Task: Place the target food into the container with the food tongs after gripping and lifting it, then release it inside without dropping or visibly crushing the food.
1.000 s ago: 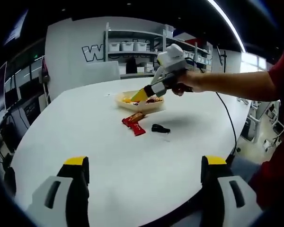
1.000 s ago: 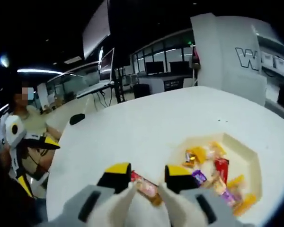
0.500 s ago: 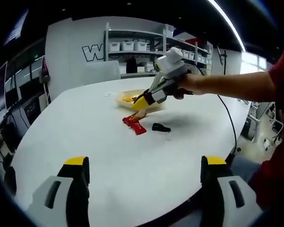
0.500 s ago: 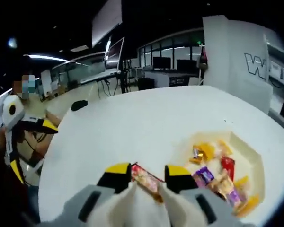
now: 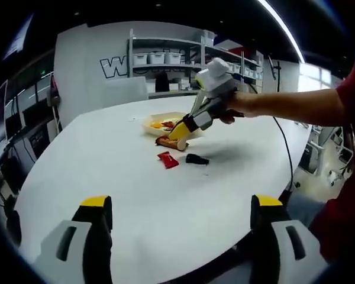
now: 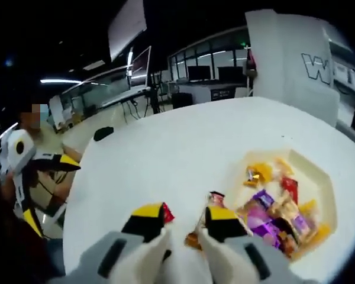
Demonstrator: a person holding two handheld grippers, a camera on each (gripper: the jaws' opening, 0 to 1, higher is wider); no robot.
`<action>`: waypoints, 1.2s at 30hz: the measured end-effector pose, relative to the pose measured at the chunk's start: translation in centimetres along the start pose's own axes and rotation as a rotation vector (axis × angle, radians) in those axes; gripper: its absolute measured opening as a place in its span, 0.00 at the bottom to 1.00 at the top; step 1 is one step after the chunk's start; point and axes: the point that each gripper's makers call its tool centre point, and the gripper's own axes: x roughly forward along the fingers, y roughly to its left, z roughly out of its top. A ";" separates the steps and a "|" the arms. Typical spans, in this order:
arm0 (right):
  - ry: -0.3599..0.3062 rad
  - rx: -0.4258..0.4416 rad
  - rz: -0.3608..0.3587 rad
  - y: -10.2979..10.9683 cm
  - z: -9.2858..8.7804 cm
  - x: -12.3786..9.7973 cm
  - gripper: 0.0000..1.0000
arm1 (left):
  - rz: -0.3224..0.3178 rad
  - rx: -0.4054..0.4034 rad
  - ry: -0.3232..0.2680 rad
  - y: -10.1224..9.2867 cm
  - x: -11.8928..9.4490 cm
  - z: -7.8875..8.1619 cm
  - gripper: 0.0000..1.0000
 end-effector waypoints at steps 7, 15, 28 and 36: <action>0.035 0.067 0.016 0.2 -0.7 -0.8 0.21 | 0.008 0.007 -0.002 0.2 -0.2 0.2 0.94; 0.019 0.052 -0.011 -0.4 -0.8 -1.7 0.21 | 0.004 0.007 -0.009 -0.2 -0.2 0.2 0.94; -0.080 0.030 -0.148 -2.7 0.8 -0.1 0.24 | 0.022 0.002 -0.013 0.4 -1.0 0.1 0.94; -0.078 -0.020 -0.190 -3.0 0.4 0.6 0.25 | 0.034 -0.004 -0.008 0.7 -1.4 -0.3 0.94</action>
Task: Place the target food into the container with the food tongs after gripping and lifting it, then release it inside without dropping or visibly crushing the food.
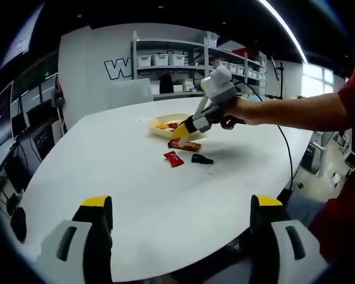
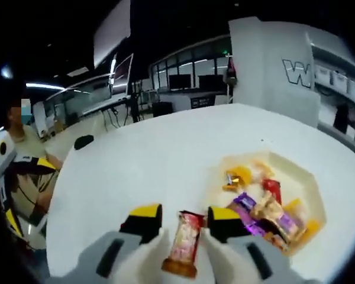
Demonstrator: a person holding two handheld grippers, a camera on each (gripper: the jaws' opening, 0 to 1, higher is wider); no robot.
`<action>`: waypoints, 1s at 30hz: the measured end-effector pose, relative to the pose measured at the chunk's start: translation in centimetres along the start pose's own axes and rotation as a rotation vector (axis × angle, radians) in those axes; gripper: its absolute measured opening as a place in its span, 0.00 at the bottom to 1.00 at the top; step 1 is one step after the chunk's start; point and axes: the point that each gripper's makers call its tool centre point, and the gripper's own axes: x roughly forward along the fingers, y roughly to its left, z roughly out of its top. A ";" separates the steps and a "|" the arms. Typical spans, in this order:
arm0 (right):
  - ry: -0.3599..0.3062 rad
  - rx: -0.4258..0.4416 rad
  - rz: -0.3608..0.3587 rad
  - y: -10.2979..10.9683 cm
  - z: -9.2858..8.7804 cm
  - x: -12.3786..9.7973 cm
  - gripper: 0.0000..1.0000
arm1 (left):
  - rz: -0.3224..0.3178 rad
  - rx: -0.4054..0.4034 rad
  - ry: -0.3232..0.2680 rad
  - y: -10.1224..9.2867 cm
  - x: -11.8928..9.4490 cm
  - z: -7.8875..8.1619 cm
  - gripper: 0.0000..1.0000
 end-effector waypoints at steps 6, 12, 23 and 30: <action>-0.010 -0.024 -0.005 0.1 -0.2 0.0 0.25 | -0.001 -0.001 0.001 -0.1 0.0 -0.2 0.94; -0.009 -0.053 -0.017 0.3 -0.3 -0.4 0.25 | -0.003 -0.001 0.001 -0.3 0.0 -0.1 0.94; 0.004 -0.101 -0.020 1.1 -1.4 -1.0 0.23 | -0.016 0.004 0.003 -0.8 0.4 0.0 0.94; 0.004 -0.033 -0.018 0.7 -1.5 -0.9 0.19 | -0.013 0.009 0.001 -0.8 0.2 0.1 0.94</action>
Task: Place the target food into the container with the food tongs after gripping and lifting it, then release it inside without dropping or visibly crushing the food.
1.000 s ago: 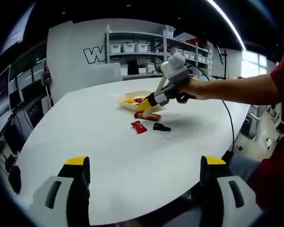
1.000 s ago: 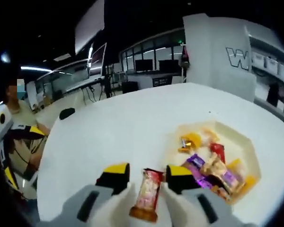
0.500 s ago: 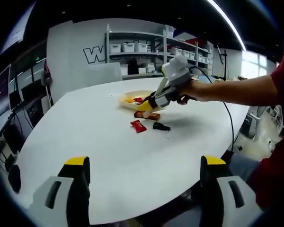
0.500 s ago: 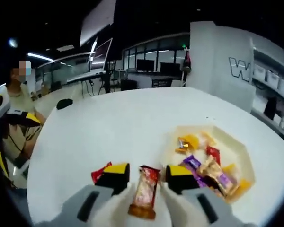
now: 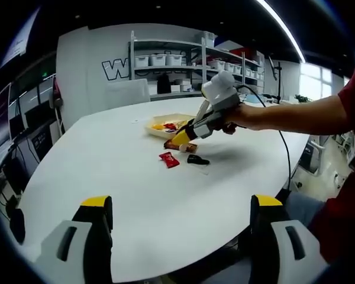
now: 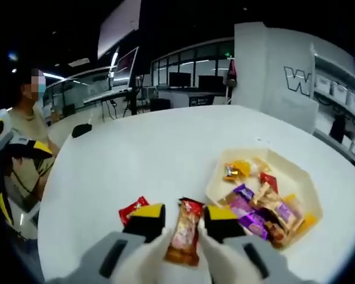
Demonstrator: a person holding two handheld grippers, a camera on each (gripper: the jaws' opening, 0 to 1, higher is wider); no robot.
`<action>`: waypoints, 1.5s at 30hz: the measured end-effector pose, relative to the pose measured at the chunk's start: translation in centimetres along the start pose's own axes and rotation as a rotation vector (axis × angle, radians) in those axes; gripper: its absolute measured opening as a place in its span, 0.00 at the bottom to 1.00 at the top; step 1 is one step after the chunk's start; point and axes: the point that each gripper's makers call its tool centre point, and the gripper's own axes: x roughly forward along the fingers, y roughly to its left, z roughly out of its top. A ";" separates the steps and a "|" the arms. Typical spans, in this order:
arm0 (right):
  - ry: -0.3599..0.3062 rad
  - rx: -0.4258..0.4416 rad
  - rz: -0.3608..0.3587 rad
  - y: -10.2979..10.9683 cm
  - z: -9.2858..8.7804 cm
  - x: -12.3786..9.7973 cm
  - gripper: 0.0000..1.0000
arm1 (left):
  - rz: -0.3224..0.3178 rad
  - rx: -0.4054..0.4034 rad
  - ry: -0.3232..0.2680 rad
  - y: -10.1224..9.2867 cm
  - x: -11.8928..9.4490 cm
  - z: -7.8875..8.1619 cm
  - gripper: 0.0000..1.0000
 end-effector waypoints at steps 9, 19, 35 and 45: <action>-0.004 0.092 0.013 0.0 0.1 -0.6 0.17 | -0.004 -0.001 0.004 -0.2 -0.1 -0.3 0.94; -0.053 0.089 0.026 -0.2 2.5 -2.8 0.17 | -0.016 -0.006 0.004 -0.3 0.4 -0.5 0.94; -0.093 0.087 -0.022 -4.0 5.7 -3.9 0.17 | -0.023 -0.009 -0.003 -0.5 0.7 -0.2 0.94; -0.097 0.118 -0.036 -5.5 6.7 -2.9 0.17 | -0.010 -0.011 0.005 0.0 0.7 -0.3 0.94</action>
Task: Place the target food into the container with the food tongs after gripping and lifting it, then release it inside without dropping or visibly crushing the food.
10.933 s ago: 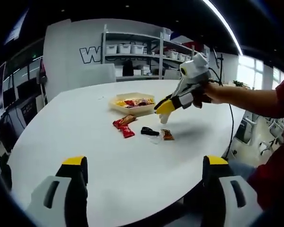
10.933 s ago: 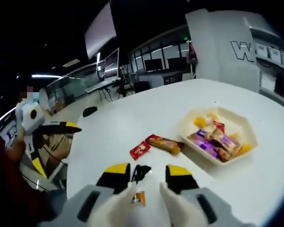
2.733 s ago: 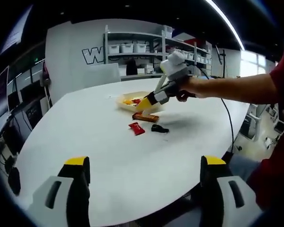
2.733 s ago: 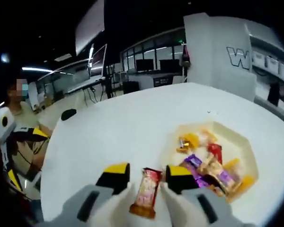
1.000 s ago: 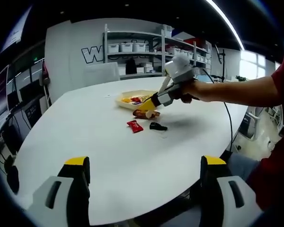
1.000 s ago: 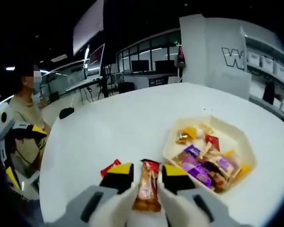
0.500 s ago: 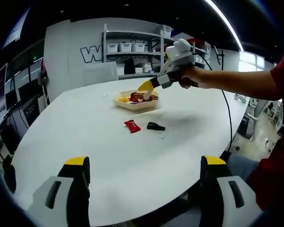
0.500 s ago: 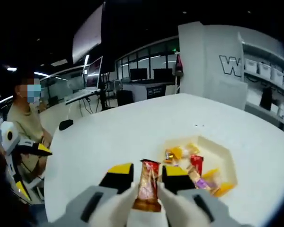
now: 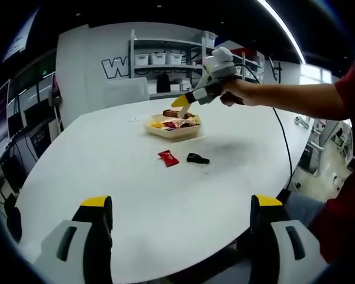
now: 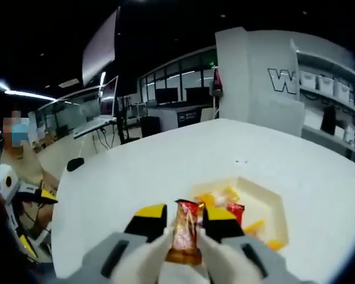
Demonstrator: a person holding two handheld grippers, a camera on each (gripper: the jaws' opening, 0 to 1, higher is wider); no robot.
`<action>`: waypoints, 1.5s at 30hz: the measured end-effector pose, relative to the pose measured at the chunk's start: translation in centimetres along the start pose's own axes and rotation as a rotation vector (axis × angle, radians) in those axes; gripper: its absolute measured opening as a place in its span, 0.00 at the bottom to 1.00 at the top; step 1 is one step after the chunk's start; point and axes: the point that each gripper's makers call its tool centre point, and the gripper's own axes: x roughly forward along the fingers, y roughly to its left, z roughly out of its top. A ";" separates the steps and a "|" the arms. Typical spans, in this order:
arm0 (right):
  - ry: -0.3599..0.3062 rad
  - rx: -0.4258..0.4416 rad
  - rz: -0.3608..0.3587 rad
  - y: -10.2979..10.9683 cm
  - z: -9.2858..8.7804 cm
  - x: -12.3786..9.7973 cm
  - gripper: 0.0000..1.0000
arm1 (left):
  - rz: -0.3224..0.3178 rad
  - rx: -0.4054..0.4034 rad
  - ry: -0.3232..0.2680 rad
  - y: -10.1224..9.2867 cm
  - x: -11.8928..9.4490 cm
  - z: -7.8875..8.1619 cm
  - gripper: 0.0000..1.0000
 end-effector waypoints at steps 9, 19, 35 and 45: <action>0.004 0.001 -0.014 -1.2 0.4 0.9 0.17 | 0.006 -0.002 0.003 0.2 0.1 0.1 0.94; 0.010 0.000 -0.021 -1.8 0.5 1.8 0.18 | 0.015 -0.016 0.000 0.8 0.0 0.0 0.94; -0.039 -0.029 -0.045 -2.5 1.6 0.7 0.23 | 0.014 -0.013 -0.006 0.8 -0.2 0.1 0.94; -0.054 -0.028 -0.029 -1.2 2.0 -0.7 0.23 | 0.012 -0.006 -0.009 0.4 -0.5 0.1 0.94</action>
